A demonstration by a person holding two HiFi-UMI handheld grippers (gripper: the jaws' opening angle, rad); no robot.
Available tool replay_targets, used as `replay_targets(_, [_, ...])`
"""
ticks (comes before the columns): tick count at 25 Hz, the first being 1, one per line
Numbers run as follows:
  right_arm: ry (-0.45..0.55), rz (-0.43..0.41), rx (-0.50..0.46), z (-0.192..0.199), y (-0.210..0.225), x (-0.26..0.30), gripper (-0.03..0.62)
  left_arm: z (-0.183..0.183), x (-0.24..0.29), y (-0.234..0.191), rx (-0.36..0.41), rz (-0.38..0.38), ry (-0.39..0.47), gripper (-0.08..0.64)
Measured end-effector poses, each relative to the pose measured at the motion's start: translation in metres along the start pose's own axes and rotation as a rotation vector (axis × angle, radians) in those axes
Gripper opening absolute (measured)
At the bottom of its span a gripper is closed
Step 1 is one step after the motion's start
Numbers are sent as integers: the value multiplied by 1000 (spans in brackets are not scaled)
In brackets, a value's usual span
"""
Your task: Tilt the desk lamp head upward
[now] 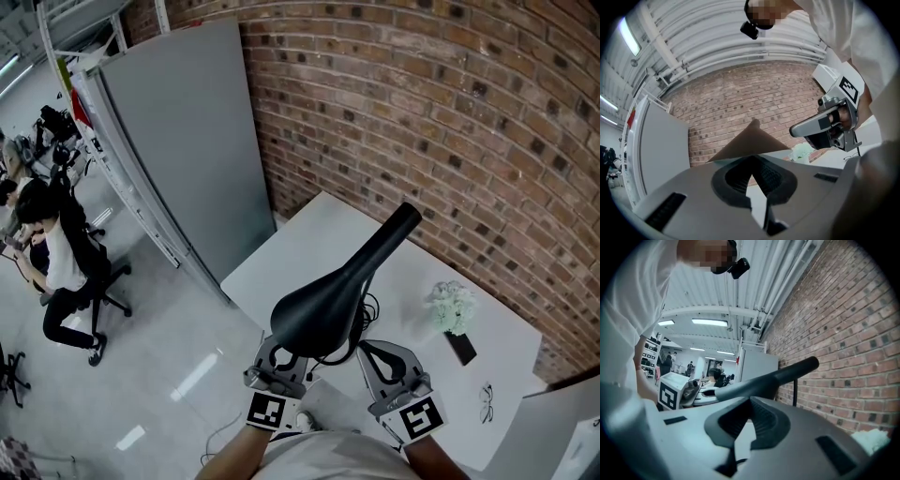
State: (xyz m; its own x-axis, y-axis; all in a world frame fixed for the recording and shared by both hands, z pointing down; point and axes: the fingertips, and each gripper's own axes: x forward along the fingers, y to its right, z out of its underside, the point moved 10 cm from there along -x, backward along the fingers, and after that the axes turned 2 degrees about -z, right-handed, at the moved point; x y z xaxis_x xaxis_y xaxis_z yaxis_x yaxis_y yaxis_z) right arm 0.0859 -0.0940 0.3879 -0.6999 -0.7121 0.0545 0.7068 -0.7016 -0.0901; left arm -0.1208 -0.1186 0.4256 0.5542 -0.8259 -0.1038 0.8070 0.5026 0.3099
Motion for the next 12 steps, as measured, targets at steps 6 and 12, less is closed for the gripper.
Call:
replay_targets(6, [-10, -41, -46, -2, 3, -1, 17, -15, -2, -1, 12, -24, 3, 6])
replay_targets(12, [1, -68, -48, -5, 4, -4, 17, -24, -5, 0, 22, -55, 2, 6])
